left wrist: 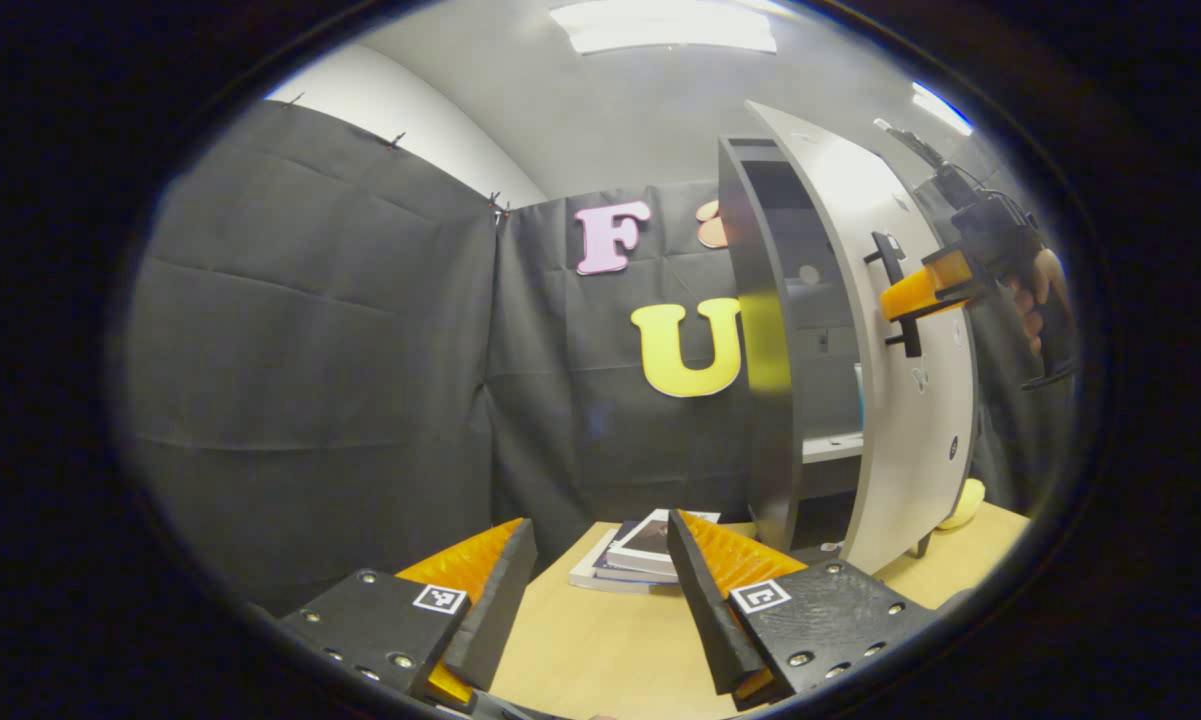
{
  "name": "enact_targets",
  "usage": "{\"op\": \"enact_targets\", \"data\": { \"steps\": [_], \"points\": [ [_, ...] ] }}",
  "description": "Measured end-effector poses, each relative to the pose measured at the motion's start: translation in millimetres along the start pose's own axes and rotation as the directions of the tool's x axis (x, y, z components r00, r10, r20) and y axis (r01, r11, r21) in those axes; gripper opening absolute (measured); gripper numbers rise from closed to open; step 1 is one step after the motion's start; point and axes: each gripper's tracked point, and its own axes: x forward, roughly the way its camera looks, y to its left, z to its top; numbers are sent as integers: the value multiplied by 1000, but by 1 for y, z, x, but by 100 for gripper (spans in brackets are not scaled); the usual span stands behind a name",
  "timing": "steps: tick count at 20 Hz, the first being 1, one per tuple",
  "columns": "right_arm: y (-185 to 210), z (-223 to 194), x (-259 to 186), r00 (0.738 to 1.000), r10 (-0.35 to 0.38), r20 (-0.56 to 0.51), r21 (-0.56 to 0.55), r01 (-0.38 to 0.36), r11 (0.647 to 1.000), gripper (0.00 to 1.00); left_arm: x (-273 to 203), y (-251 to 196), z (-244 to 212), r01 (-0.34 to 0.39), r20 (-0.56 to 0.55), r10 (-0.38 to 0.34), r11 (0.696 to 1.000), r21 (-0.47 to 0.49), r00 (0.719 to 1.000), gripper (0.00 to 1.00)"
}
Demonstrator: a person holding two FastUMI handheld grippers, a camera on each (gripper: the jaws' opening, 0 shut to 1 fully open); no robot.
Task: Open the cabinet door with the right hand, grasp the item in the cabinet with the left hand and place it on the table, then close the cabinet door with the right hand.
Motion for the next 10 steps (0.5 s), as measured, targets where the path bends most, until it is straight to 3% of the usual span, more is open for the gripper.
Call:
{"op": "enact_targets", "data": {
  "steps": [10],
  "points": [
    [-9, 2, -33, 998, 68, -15, 21, -68, 997, 19, 7, -86, 13, 139, 11, -139, 990, -8, 990, 80]
  ]
}}
